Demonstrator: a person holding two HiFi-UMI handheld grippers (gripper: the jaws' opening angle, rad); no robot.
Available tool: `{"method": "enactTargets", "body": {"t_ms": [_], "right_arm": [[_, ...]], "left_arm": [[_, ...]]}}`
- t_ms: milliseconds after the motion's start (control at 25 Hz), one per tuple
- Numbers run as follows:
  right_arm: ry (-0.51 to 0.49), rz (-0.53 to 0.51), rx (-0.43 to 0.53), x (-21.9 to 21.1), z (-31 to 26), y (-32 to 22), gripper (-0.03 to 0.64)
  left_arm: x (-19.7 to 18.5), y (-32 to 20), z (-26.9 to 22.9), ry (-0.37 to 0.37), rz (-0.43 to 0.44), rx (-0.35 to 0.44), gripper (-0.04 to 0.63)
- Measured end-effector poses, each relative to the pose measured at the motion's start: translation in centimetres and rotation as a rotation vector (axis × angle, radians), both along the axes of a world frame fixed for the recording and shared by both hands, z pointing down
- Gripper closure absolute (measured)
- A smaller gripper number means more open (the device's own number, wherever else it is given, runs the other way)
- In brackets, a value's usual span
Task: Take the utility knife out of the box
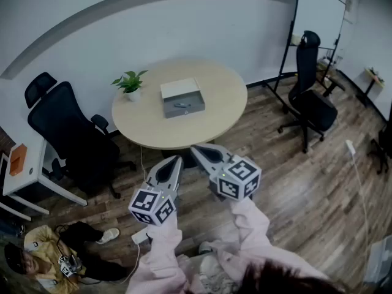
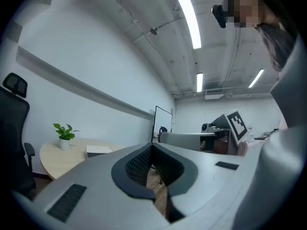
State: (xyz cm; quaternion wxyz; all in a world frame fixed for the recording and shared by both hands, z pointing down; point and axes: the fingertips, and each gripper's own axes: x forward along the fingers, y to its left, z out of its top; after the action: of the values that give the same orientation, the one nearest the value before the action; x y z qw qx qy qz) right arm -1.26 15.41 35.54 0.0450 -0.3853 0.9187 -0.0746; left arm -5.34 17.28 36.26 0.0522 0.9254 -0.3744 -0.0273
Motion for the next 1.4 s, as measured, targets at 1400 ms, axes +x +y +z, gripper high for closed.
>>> {"method": "enactTargets", "body": {"t_ms": [1400], "right_arm": [[-0.048,-0.072,-0.088,2.6,2.9,-5.3,0.618]], "left_arm": [[2.6,-4.8,2.8,-0.017,-0.039,-0.067,0.589]]}}
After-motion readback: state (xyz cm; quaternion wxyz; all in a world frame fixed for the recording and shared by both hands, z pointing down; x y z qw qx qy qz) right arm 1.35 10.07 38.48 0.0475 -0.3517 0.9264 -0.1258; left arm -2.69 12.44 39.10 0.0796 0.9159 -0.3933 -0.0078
